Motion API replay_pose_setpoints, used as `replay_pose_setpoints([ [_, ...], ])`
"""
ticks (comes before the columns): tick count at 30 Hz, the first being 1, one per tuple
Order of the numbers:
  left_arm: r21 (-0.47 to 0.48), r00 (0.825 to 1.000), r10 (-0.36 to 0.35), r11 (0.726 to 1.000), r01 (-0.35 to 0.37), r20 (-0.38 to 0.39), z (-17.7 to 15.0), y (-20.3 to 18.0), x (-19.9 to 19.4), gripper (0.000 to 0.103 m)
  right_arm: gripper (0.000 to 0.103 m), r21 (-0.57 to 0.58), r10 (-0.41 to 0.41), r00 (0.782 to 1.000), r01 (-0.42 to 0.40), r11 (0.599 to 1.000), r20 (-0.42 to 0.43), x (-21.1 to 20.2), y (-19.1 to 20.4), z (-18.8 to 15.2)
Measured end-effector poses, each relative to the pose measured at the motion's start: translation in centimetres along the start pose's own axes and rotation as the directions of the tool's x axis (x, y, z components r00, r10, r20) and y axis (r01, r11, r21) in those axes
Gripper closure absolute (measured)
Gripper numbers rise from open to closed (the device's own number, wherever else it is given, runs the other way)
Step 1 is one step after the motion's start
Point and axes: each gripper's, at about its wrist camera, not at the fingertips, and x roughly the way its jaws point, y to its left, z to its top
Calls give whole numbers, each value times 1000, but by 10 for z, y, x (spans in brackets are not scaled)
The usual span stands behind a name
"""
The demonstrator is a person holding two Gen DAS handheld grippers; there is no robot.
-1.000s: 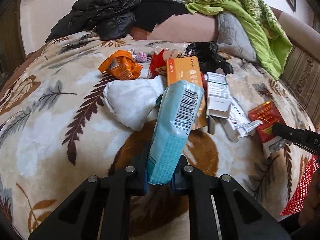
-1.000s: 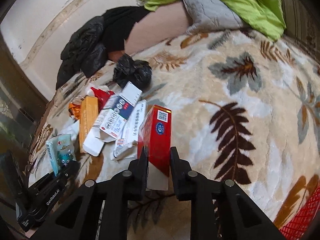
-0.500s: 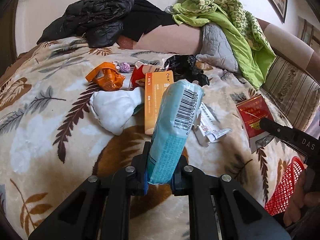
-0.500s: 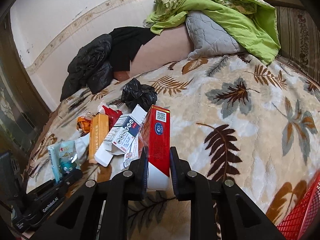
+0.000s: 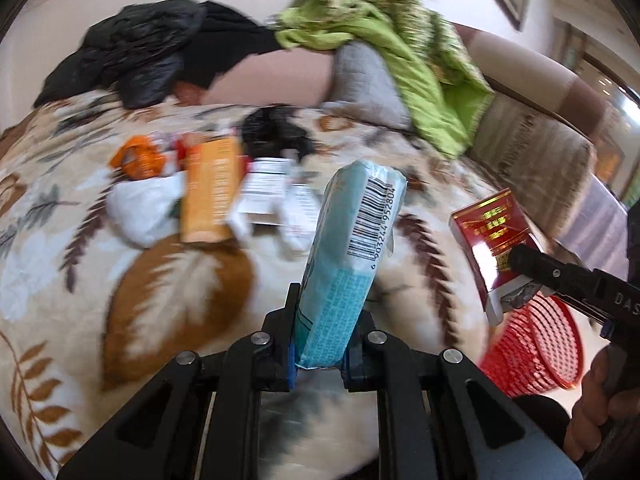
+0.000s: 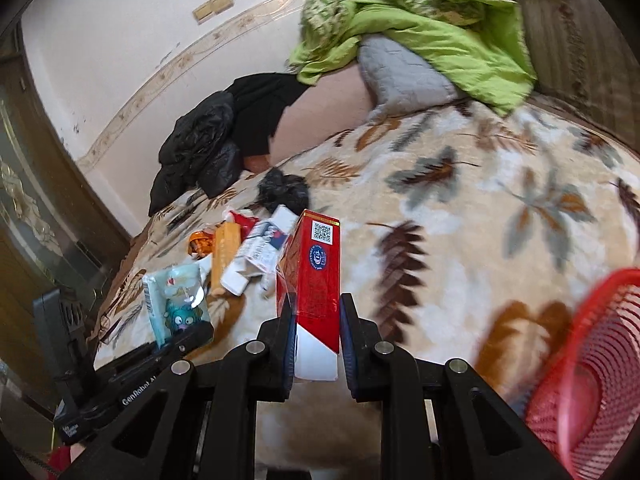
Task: Collect trash
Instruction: 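Carry both items over the red basket and open both tools to drop them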
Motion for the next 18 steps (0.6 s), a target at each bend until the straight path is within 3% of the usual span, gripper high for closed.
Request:
replay_pose_setpoints([
  [3, 57, 998, -61, 997, 61, -8, 0, -35, -2, 89, 82, 48, -30, 999, 29, 998, 18, -31, -30, -2],
  [8, 146, 979, -187, 969, 197, -80, 2, -107, 8, 89, 82, 138, -133, 990, 124, 983, 56, -87, -86, -5],
  [13, 201, 934, -307, 918, 341, -182, 2, -185, 27, 88, 82, 230, -252, 964, 226, 947, 87, -133, -140, -12],
  [18, 241, 885, -360, 868, 434, -294, -7, -257, 48, 88, 82, 300, -310, 947, 272, 914, 87, -154, -177, -19],
])
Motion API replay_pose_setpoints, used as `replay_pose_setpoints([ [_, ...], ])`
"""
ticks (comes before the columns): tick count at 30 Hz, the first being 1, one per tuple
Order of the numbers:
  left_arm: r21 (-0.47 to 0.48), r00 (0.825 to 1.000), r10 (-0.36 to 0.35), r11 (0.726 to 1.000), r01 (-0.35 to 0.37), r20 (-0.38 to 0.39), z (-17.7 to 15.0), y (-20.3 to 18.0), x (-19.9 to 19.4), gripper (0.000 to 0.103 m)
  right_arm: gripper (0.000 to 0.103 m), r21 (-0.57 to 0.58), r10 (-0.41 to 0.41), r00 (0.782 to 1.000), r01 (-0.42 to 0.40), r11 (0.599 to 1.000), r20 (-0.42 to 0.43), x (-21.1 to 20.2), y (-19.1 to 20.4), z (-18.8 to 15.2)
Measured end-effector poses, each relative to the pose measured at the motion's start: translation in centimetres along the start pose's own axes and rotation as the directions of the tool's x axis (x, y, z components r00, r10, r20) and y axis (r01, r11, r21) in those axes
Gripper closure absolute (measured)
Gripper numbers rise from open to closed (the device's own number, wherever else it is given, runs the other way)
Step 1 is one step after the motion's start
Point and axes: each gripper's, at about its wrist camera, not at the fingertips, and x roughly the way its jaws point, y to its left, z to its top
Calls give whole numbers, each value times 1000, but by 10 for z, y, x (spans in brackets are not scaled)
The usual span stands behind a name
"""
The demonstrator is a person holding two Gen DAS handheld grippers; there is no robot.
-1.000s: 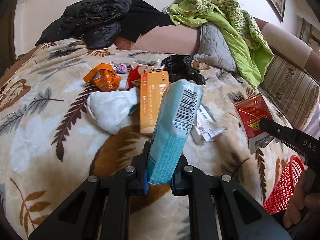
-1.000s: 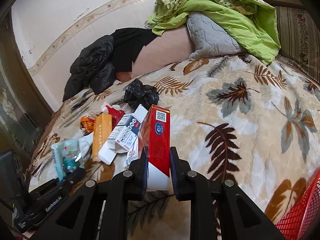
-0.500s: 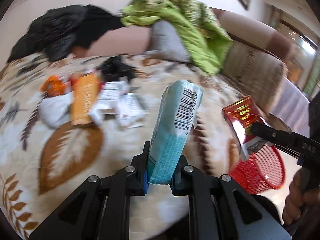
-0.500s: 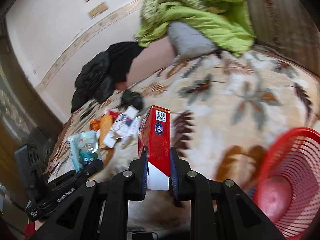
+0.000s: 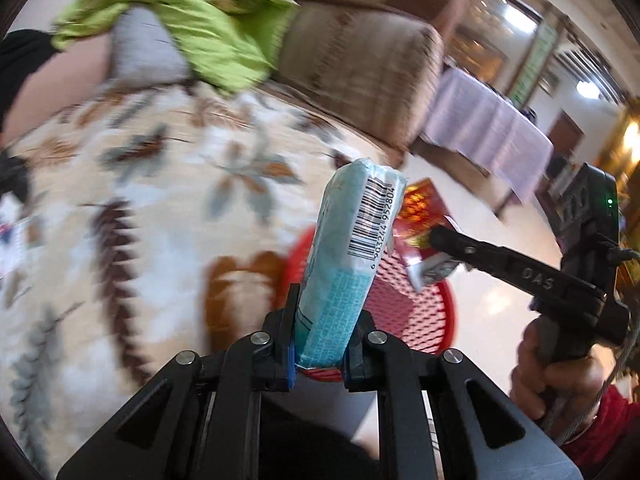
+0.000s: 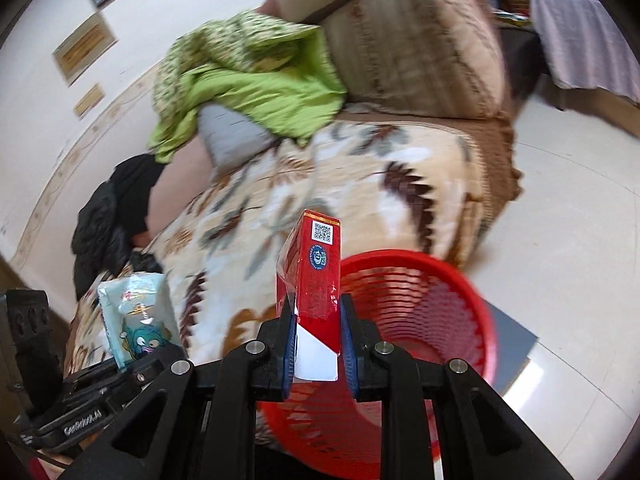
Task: Collect trash
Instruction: 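Carry both items over the red basket and open both tools to drop them, then withdraw both open tools from the basket back toward the bed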
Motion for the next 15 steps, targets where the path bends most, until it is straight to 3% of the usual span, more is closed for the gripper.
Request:
replay_pose_setpoints([
  [2, 19, 999, -12, 1000, 13, -41, 6, -19, 20, 86, 79, 16, -13, 1000, 14, 1000, -10, 0, -11, 1],
  [4, 13, 997, -4, 1000, 5, -71, 11, -25, 32, 58, 74, 24, -31, 999, 32, 999, -22, -2, -20, 2],
  [5, 1, 998, -1, 1000, 1, -67, 12, -27, 33, 54, 68, 30, -32, 999, 33, 999, -15, -4, -22, 2],
  [10, -20, 999, 22, 1000, -23, -28, 12, -25, 15, 54, 67, 12, -33, 999, 33, 999, 18, -17, -24, 4],
  [15, -51, 997, 82, 995, -81, 8, 0, -14, -18, 50, 64, -4, 27, 999, -27, 1000, 31, -28, -10, 5],
])
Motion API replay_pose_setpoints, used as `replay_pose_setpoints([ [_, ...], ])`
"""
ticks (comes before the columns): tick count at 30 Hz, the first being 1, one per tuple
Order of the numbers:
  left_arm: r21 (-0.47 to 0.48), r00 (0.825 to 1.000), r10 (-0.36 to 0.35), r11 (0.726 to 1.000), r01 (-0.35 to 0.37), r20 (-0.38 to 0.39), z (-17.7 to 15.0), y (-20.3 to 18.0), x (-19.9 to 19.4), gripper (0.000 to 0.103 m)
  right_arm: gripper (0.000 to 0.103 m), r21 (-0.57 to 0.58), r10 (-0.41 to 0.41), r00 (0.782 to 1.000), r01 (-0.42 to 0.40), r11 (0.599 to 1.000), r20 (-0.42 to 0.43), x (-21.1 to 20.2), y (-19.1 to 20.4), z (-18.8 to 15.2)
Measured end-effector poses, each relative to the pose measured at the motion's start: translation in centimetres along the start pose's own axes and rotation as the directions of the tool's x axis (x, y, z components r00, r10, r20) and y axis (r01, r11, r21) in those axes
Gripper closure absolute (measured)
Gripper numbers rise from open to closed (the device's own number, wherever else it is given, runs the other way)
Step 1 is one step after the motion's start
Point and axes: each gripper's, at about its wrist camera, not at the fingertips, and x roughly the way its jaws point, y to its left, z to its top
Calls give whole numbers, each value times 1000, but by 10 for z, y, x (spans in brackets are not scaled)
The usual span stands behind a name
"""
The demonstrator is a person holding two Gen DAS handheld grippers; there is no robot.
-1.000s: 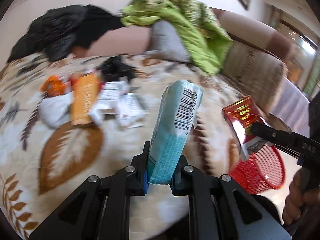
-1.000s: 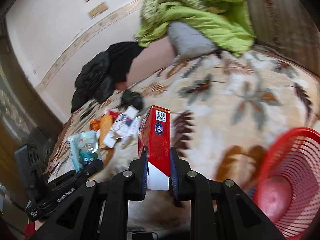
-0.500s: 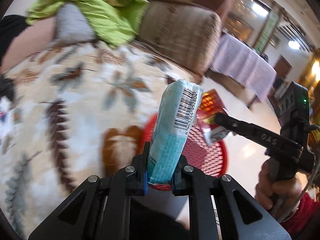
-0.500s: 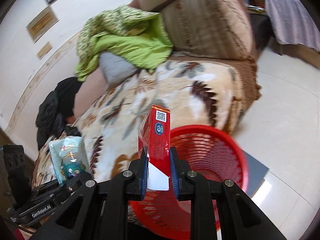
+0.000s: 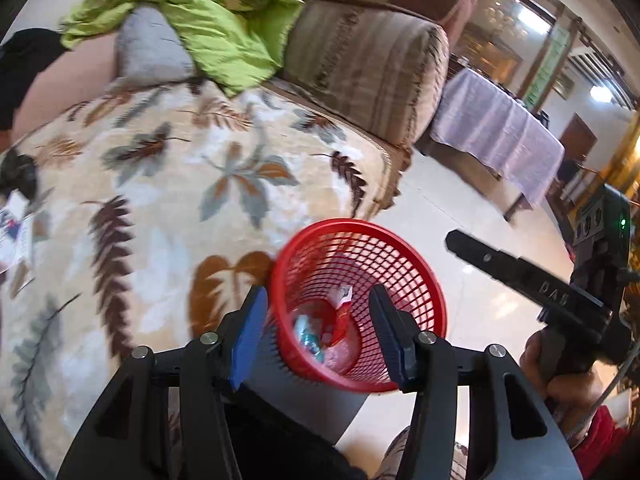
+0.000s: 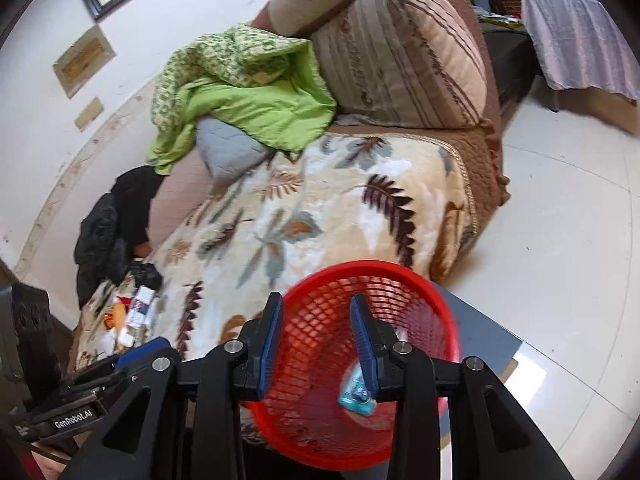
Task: Collect trash
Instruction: 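Withdraw both open tools from the basket back toward the bed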
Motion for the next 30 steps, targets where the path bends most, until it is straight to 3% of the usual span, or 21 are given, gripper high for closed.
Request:
replay_pose_setpoints([
  [2, -12, 999, 33, 999, -33, 10, -8, 7, -15, 50, 60, -12, 35, 999, -35, 999, 2, -6, 11, -1],
  [3, -16, 999, 42, 999, -41, 15, -11, 9, -21, 49, 53, -19, 45, 999, -45, 999, 2, -8, 15, -1],
  [5, -28, 997, 74, 997, -73, 30, -20, 15, -41, 46, 47, -46, 77, 997, -77, 996, 3, -16, 32, -5],
  [13, -87, 979, 183, 981, -175, 90, -53, 40, -114, 39, 46, -124, 194, 979, -201, 972, -64, -24, 91, -25],
  [19, -160, 961, 238, 963, -216, 140, -73, 77, -153, 36, 41, -174, 213, 971, -230, 958, -111, -19, 126, -32],
  [25, -256, 930, 326, 926, -277, 170, -88, 135, -182, 32, 36, -240, 203, 967, -236, 942, -156, 3, 160, -34],
  [30, -381, 909, 388, 872, -308, 153, -95, 201, -194, 32, 32, -258, 202, 955, -256, 932, -218, 42, 187, -30],
])
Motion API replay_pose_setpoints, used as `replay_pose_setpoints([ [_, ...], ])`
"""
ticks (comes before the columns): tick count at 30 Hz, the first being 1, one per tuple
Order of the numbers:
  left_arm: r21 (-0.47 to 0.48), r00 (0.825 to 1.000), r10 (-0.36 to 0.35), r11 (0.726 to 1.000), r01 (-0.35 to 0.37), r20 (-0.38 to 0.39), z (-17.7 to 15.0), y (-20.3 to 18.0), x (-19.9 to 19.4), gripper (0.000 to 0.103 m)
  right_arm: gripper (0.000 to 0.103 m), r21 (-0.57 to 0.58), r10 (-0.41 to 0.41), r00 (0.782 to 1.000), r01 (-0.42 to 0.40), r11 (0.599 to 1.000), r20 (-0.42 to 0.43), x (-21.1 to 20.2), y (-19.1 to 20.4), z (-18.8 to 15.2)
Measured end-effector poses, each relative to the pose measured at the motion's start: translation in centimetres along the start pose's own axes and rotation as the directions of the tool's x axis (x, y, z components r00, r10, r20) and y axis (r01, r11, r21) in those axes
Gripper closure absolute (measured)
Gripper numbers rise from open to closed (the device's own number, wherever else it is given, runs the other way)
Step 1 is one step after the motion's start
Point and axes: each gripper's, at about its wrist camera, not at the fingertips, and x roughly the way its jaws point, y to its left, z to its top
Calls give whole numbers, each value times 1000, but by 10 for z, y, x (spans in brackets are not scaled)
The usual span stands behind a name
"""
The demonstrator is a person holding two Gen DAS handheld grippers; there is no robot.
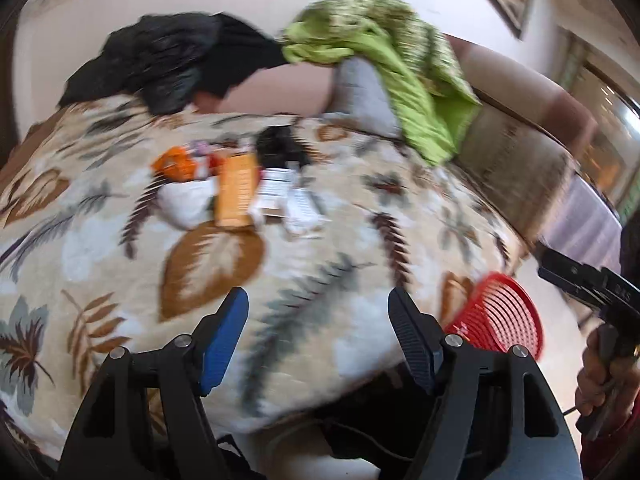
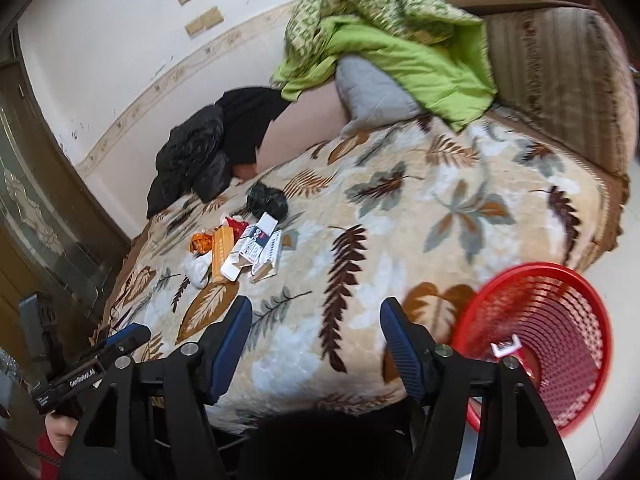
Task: Collect trash
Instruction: 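Withdraw both open tools from the basket back toward the bed, then grasp the black plastic bag with the right tool while the left tool grasps the white sock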
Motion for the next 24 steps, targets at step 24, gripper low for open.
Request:
replay_pose_setpoints([
  [24, -284, 972, 236, 931, -231, -19, 82, 160, 154, 32, 24, -39, 113, 988, -117, 992, -108, 286, 74, 152],
])
